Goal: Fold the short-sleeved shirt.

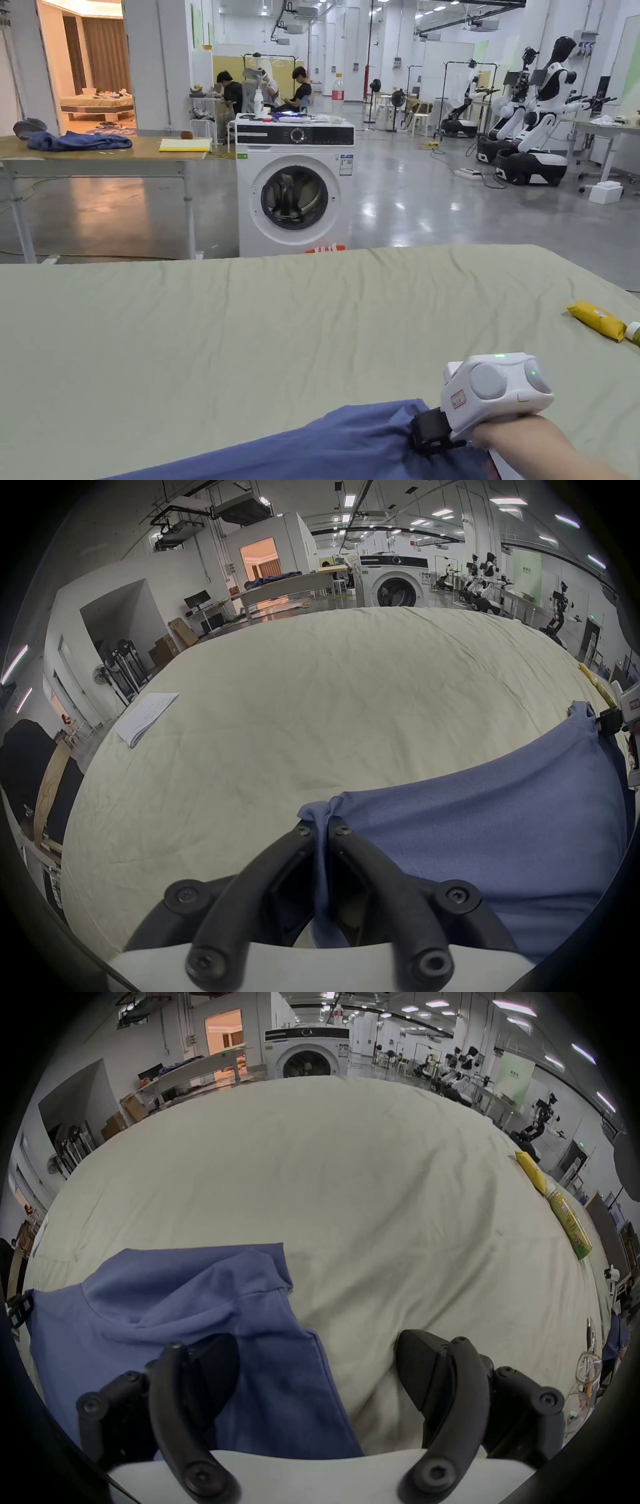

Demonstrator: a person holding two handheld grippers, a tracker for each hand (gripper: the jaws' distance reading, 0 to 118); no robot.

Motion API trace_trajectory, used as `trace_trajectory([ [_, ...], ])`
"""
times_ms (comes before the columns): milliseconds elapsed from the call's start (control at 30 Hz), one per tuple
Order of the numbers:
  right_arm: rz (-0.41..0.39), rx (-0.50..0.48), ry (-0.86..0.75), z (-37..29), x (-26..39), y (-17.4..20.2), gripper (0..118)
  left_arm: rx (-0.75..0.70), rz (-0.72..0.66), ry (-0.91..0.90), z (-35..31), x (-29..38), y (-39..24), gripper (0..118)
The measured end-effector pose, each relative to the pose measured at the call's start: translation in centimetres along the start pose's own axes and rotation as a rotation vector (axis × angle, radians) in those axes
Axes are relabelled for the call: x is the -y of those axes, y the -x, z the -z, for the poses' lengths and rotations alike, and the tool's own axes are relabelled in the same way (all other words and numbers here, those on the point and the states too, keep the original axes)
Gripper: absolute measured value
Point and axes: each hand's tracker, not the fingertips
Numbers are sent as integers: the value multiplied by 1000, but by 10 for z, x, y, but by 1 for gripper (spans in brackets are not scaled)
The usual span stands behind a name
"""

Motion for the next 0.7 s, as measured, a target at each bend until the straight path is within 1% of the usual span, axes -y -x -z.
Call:
trace_trajectory([
  [33, -27, 10, -1, -3, 0, 3, 63, 1, -5, 1, 0, 0, 0, 0],
  [67, -60, 8, -30, -9, 2, 6, 39, 5, -15, 2, 0, 0, 1, 0],
  [100, -93, 10, -66, -15, 5, 10, 39, 9, -30, 0, -2, -1, 2, 0],
  [133, -120, -18, -107, -23, 7, 14, 25, 20, -53, -1, -5, -2, 3, 0],
  [167, -119, -88, -143, -30, 12, 18, 0, 36, -79, -4, -8, -4, 4, 0],
  [267, -122, -118, -217, -61, 22, 23, 0, 60, -118, -44, -24, -10, 13, 0],
  [300, -113, -90, -263, -77, 25, 22, 0, 65, -119, -61, -34, -14, 15, 0],
  [367, -76, -75, -343, -111, 30, 12, 0, 97, -119, -112, -56, -23, 21, 0],
  [400, -39, -91, -357, -132, 25, 10, 0, 112, -113, -140, -70, -29, 23, 0],
  [433, -6, -136, -377, -152, 26, 4, 0, 128, -109, -164, -84, -36, 24, 0],
  [500, 7, -173, -417, -193, 27, -1, 0, 154, -123, -223, -114, -48, 29, 0],
  [567, -22, -147, -474, -237, 20, 0, 0, 161, -99, -293, -145, -60, 30, 0],
  [667, -3, -124, -530, -292, 6, 0, 0, 155, -73, -374, -187, -84, 36, 0],
  [700, 12, -115, -562, -309, 1, 0, 0, 157, -88, -395, -201, -95, 40, 0],
])
